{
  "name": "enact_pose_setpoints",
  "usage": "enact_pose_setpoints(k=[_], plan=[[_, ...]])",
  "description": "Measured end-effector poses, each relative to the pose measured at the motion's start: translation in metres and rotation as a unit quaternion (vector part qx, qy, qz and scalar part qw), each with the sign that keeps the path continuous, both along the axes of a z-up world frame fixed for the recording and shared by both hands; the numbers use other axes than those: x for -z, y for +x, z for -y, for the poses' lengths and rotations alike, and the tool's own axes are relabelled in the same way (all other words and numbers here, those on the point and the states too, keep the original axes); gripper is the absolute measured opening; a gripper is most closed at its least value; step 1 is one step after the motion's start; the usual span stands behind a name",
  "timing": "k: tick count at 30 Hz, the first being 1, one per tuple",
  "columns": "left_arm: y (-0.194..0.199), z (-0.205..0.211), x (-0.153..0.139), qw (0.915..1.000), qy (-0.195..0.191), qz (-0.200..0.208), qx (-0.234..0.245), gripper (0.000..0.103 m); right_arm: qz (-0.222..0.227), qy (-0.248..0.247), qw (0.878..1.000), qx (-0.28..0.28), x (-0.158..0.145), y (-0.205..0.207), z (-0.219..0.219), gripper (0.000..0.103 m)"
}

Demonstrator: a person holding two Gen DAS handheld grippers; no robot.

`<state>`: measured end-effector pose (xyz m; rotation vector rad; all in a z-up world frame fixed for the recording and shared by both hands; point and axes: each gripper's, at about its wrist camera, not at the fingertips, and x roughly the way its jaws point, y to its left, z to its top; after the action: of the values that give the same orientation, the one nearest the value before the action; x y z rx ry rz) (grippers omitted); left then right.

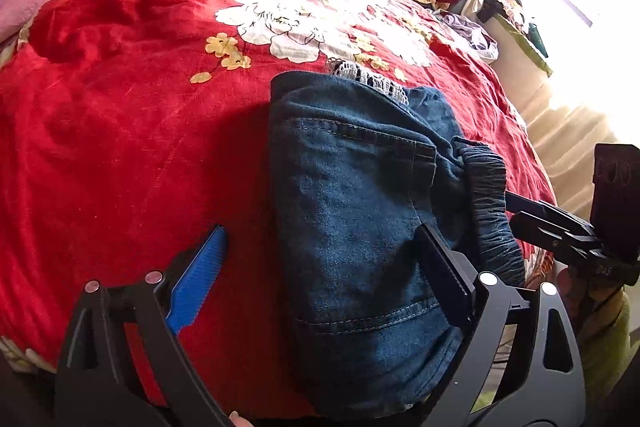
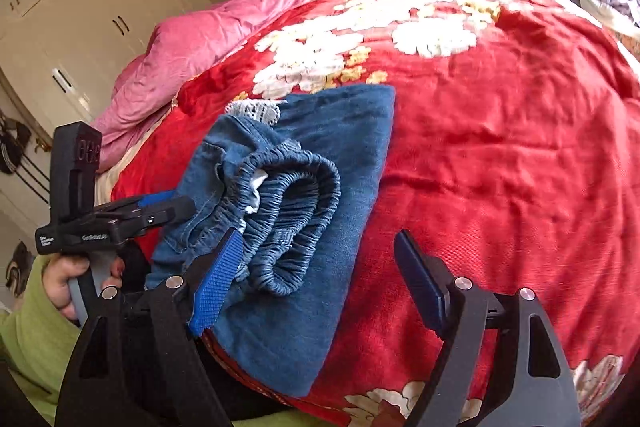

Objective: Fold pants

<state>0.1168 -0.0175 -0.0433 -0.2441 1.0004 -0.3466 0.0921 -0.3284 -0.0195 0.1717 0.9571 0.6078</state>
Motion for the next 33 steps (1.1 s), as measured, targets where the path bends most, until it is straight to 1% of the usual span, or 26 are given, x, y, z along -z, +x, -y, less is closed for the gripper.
enact_pose_setpoints(k=[2, 3, 5, 12, 16, 17, 18, 19, 21, 23, 27, 30, 33], plan=[[0.001, 0.000, 0.002, 1.0000, 0.000, -0.002, 0.001, 0.086, -0.020, 0.011, 1.000, -0.006, 0.010, 0.006, -0.002, 0.075], [0.001, 0.000, 0.004, 1.0000, -0.001, -0.004, -0.001, 0.086, -0.027, 0.017, 0.999, -0.011, 0.012, 0.008, -0.004, 0.073], [0.002, 0.001, 0.005, 1.0000, 0.000, -0.005, 0.000, 0.086, -0.037, 0.023, 0.999, -0.017, 0.018, 0.012, -0.007, 0.071], [0.008, 0.009, 0.008, 1.0000, 0.002, -0.005, 0.004, 0.086, -0.044, 0.037, 0.998, -0.039, 0.027, 0.026, -0.022, 0.070], [0.013, 0.013, 0.011, 1.0000, 0.003, -0.002, 0.001, 0.086, -0.037, 0.042, 0.997, -0.053, 0.030, 0.030, -0.030, 0.069], [0.014, 0.014, 0.011, 1.0000, 0.003, -0.002, 0.001, 0.084, -0.033, 0.039, 0.997, -0.060, 0.030, 0.030, -0.032, 0.062], [0.015, 0.015, 0.010, 1.0000, 0.001, 0.000, 0.003, 0.075, -0.030, 0.039, 0.997, -0.064, 0.030, 0.029, -0.033, 0.058], [0.015, 0.017, 0.009, 1.0000, -0.004, -0.001, 0.008, 0.060, -0.025, 0.040, 0.997, -0.065, 0.029, 0.028, -0.034, 0.057], [0.015, 0.022, 0.006, 0.9998, -0.012, -0.002, 0.019, 0.049, -0.012, 0.041, 0.997, -0.064, 0.026, 0.025, -0.035, 0.052], [0.014, 0.026, 0.002, 0.9997, -0.006, 0.002, 0.022, 0.047, 0.002, 0.038, 0.997, -0.064, 0.022, 0.020, -0.036, 0.050], [0.012, 0.031, -0.009, 0.9995, -0.011, 0.013, 0.026, 0.047, 0.027, 0.036, 0.996, -0.072, 0.010, 0.013, -0.039, 0.046], [0.013, 0.031, -0.020, 0.9992, -0.014, 0.026, 0.027, 0.047, 0.047, 0.034, 0.995, -0.082, -0.002, 0.015, -0.043, 0.046], [0.022, 0.030, -0.033, 0.9987, -0.020, 0.038, 0.028, 0.047, 0.065, 0.030, 0.994, -0.084, -0.014, 0.025, -0.046, 0.046]])
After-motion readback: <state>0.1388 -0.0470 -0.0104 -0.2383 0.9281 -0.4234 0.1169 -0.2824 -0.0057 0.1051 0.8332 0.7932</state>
